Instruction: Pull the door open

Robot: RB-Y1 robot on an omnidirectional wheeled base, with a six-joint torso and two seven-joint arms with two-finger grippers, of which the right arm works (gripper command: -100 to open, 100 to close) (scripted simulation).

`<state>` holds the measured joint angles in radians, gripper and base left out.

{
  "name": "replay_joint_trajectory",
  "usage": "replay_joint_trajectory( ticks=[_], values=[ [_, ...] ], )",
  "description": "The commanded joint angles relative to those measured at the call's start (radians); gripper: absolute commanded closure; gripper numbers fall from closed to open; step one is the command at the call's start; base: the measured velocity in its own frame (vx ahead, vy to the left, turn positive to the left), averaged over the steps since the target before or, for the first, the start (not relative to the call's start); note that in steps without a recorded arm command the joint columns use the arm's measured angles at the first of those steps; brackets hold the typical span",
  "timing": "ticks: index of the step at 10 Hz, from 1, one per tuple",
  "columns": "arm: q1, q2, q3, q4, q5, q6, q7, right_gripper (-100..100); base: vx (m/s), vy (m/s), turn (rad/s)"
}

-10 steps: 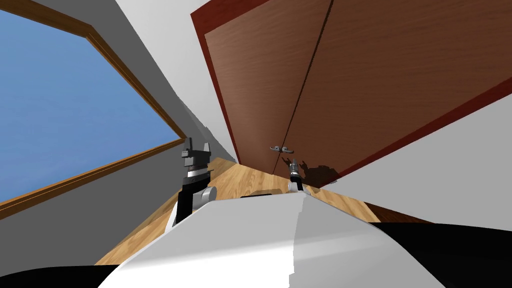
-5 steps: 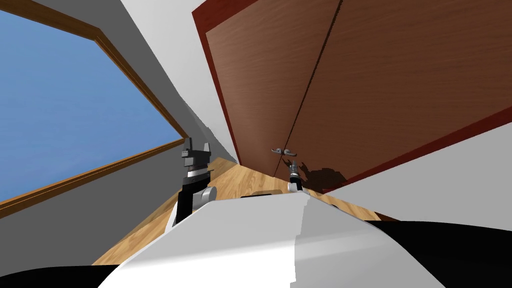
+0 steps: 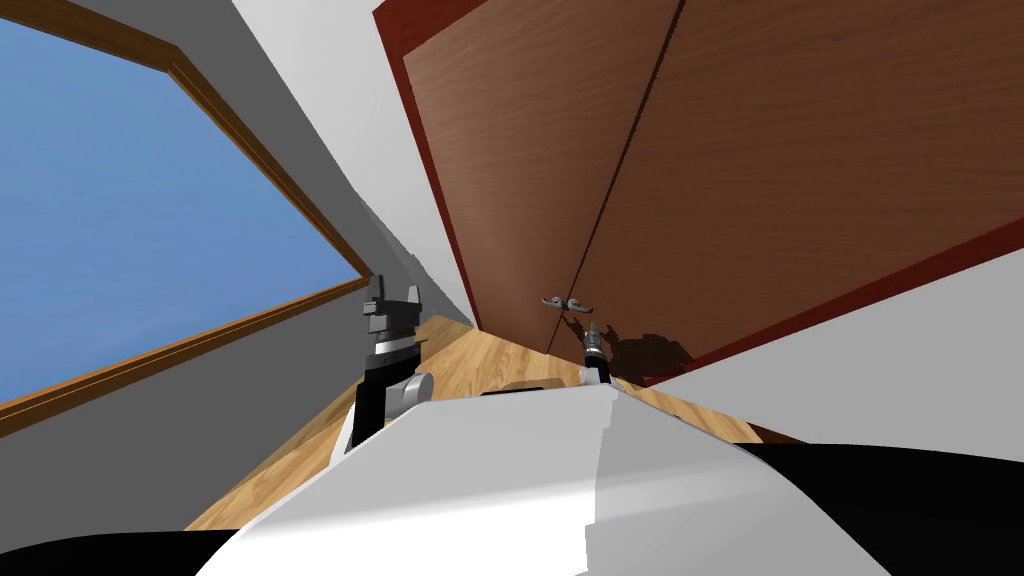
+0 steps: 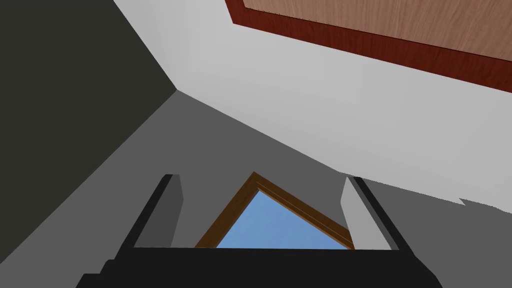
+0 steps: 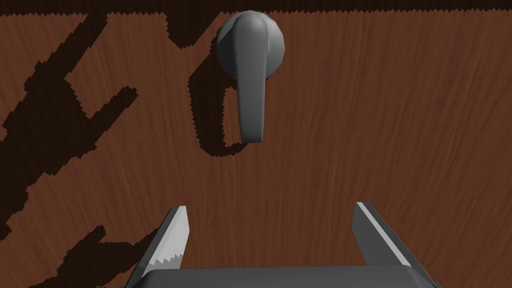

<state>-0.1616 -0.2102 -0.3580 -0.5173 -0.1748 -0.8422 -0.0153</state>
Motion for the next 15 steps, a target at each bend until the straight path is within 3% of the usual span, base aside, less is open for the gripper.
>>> replay_joint_trajectory(
  ticks=[1, 3, 5, 6, 7, 9, 10, 11, 12, 13, 14, 15],
  values=[
    [-0.009, -0.005, 0.000, 0.050, 0.000, -0.019, -0.004, -100, -0.009, -0.002, 0.014],
    [-0.009, -0.005, 0.000, 0.060, 0.000, -0.019, -0.004, -100, 0.000, 0.000, 0.000],
    [0.030, -0.045, -0.021, 0.073, -0.014, -0.023, -0.023, -100, 0.016, 0.001, -0.070],
    [0.030, -0.045, -0.021, 0.073, -0.014, -0.023, -0.023, -100, 0.018, 0.000, -0.020],
    [0.057, -0.073, -0.035, 0.082, -0.024, -0.027, -0.039, -100, 0.043, -0.012, -0.037],
    [0.057, -0.073, -0.035, 0.134, -0.024, -0.027, -0.039, -100, 0.037, -0.007, -0.010],
    [0.057, -0.073, -0.035, 0.095, -0.024, -0.027, -0.039, -100, 0.000, 0.000, 0.000],
    [0.076, -0.094, -0.044, 0.089, -0.030, -0.030, -0.052, -100, 0.038, -0.009, -0.012],
    [0.076, -0.094, -0.044, 0.079, -0.030, -0.030, -0.052, -100, 0.046, -0.008, -0.013],
    [0.076, -0.094, -0.044, 0.089, -0.030, -0.030, -0.052, -100, 0.027, -0.006, 0.003],
    [0.095, -0.117, -0.050, 0.095, -0.035, -0.036, -0.072, -100, 0.104, -0.038, 0.047],
    [0.096, -0.120, -0.049, 0.095, -0.035, -0.037, -0.076, -100, 0.165, -0.056, 0.055]
  ],
)
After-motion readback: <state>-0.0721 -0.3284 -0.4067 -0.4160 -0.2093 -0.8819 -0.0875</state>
